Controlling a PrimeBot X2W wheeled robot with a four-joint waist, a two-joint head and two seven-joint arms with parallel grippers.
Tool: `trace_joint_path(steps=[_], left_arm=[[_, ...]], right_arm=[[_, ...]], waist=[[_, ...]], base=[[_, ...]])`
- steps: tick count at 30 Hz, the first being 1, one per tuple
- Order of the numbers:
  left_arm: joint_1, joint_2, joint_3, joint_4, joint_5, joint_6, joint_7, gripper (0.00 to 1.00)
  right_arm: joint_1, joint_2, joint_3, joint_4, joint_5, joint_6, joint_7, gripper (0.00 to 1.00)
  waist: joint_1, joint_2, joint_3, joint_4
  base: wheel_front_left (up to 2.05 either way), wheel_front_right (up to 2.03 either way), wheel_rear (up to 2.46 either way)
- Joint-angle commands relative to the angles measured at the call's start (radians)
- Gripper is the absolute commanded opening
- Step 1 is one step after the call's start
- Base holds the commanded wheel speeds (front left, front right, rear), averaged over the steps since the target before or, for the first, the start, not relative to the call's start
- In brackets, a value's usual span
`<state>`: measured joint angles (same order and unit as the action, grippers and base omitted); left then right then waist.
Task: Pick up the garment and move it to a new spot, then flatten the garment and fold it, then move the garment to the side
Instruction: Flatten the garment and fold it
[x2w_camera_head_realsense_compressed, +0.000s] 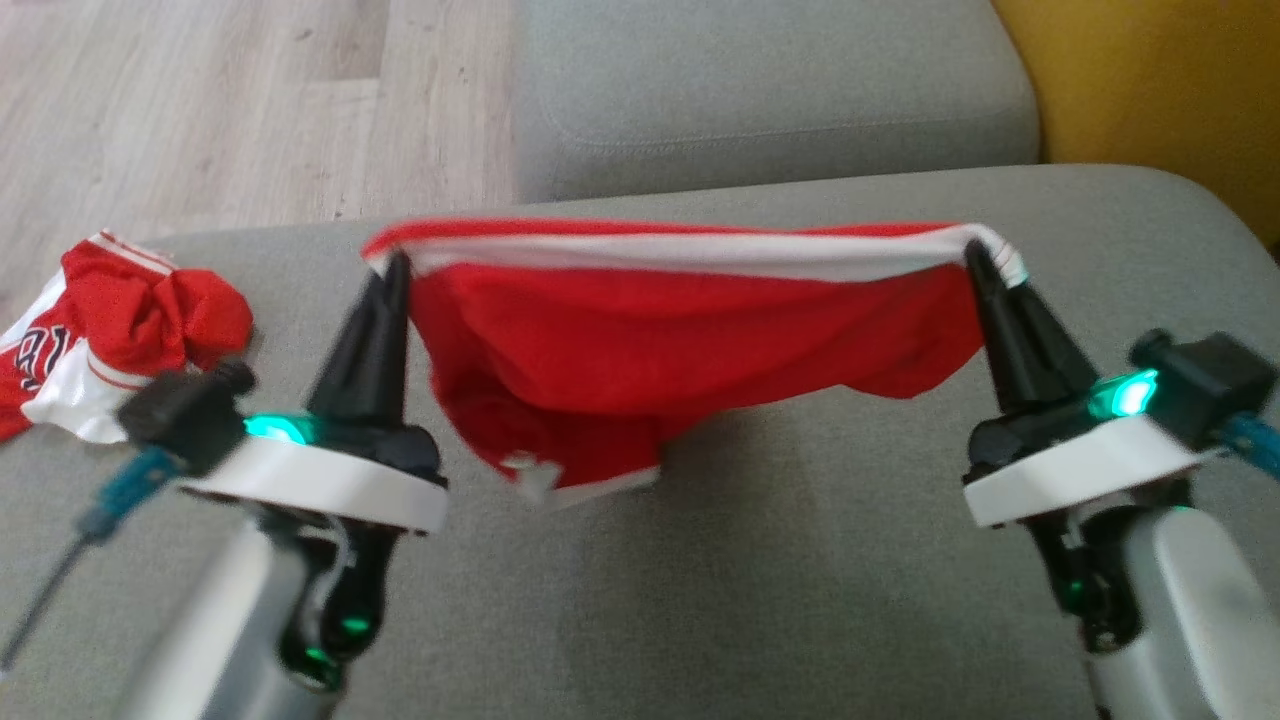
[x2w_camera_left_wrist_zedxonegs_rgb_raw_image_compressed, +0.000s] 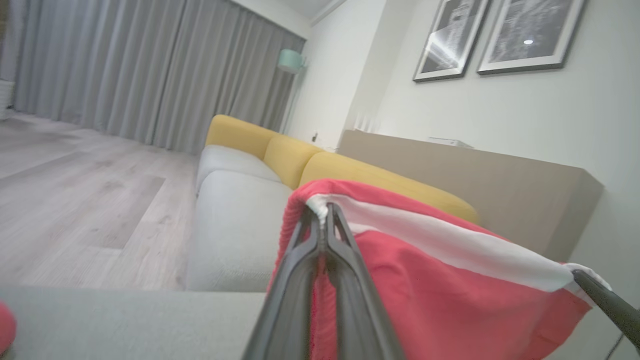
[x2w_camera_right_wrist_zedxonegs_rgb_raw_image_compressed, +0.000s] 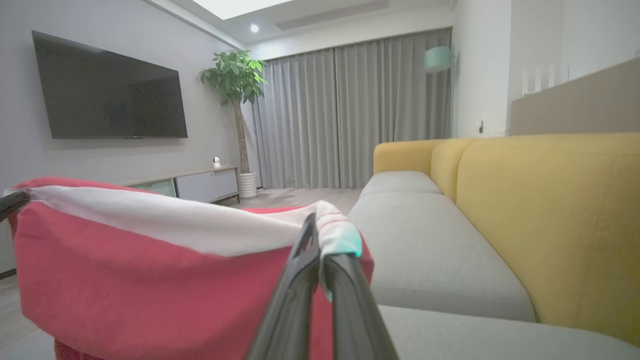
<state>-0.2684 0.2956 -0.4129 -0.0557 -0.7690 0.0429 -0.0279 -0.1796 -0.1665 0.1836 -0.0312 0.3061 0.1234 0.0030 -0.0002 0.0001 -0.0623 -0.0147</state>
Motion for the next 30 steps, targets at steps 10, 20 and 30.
trace_joint_path(steps=[10, 20, 30], left_arm=[[-0.191, 0.131, 0.081, -0.193, -0.004, 0.022, 0.175, 0.0], [-0.582, 0.123, 0.067, 0.112, 0.007, -0.078, 0.235, 0.0], [-0.875, 0.063, 0.042, 0.386, 0.074, -0.158, 0.014, 0.0]], right_arm=[[-0.039, -0.028, -0.005, -0.241, 0.028, 0.007, 0.156, 0.0], [-0.507, -0.033, 0.002, 0.132, 0.033, 0.007, 0.085, 0.0], [-0.84, 0.064, -0.017, 0.452, -0.006, 0.007, -0.146, 0.0]], waist=[[0.0002, -0.0001, 0.027, -0.015], [0.0002, -0.0001, 0.222, -0.062], [0.0002, -0.0001, 0.342, -0.117]], base=[[0.0, 0.0, 0.0], [0.0, 0.0, 0.0], [0.0, 0.0, 0.0]])
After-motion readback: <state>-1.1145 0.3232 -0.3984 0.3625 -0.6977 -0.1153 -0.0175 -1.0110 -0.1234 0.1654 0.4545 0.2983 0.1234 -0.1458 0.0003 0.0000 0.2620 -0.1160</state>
